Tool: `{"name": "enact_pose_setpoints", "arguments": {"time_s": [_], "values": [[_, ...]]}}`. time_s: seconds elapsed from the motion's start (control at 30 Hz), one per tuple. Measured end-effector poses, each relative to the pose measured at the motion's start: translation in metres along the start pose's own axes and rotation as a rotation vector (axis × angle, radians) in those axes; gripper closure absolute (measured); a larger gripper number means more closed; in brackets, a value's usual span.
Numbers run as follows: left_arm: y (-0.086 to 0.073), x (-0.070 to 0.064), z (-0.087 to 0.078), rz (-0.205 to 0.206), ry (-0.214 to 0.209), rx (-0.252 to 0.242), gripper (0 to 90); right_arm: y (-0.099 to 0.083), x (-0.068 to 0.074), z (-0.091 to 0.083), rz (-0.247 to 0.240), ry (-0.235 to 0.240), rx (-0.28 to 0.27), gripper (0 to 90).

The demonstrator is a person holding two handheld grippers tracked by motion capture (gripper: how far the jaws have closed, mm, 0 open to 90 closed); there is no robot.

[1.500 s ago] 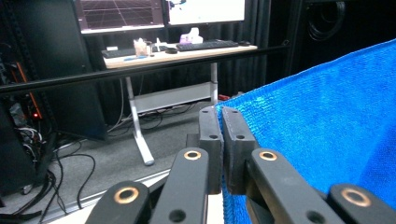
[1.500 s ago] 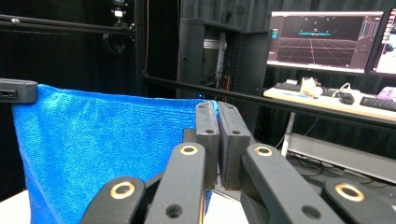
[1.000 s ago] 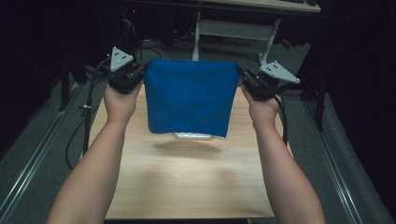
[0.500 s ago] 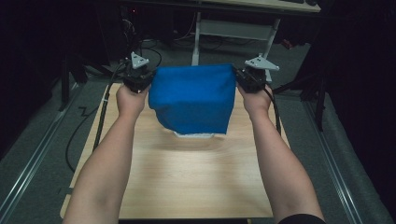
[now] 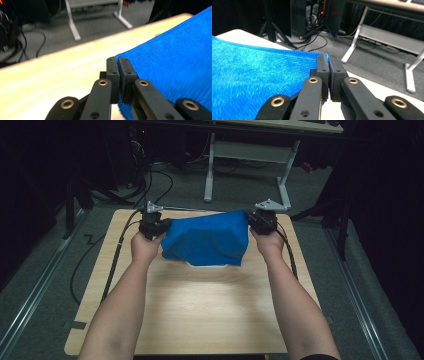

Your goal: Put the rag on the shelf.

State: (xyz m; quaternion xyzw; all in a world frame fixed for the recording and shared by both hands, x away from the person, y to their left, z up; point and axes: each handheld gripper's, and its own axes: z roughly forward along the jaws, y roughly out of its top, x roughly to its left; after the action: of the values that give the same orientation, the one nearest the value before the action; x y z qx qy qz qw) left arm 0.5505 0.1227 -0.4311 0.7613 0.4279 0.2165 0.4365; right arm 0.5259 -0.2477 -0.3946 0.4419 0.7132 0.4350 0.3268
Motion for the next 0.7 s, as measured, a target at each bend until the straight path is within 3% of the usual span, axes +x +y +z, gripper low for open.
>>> {"name": "enact_pose_setpoints", "arguments": {"time_s": [0.1, 0.23, 0.4, 0.5, 0.6, 0.7], "values": [[-0.012, 0.003, 0.002, -0.043, -0.024, 0.013, 87.8, -0.012, 0.003, 0.002, 0.0, 0.01, 0.019, 89.0], [-0.021, 0.004, 0.005, -0.069, -0.041, 0.017, 87.8, -0.022, 0.004, 0.004, 0.006, 0.023, 0.03, 89.0], [-0.029, 0.004, 0.008, -0.122, -0.082, -0.008, 87.8, -0.04, 0.006, 0.008, 0.029, 0.03, 0.058, 89.0], [-0.029, 0.001, 0.007, -0.108, -0.095, -0.019, 87.8, -0.049, 0.005, 0.009, 0.035, 0.031, 0.073, 89.0], [-0.025, -0.003, 0.004, -0.114, -0.114, -0.063, 87.7, -0.058, 0.005, 0.012, 0.043, 0.034, 0.087, 89.0], [-0.025, -0.003, 0.004, -0.117, -0.115, -0.064, 87.7, -0.064, 0.005, 0.015, 0.049, 0.037, 0.097, 89.0]]}}
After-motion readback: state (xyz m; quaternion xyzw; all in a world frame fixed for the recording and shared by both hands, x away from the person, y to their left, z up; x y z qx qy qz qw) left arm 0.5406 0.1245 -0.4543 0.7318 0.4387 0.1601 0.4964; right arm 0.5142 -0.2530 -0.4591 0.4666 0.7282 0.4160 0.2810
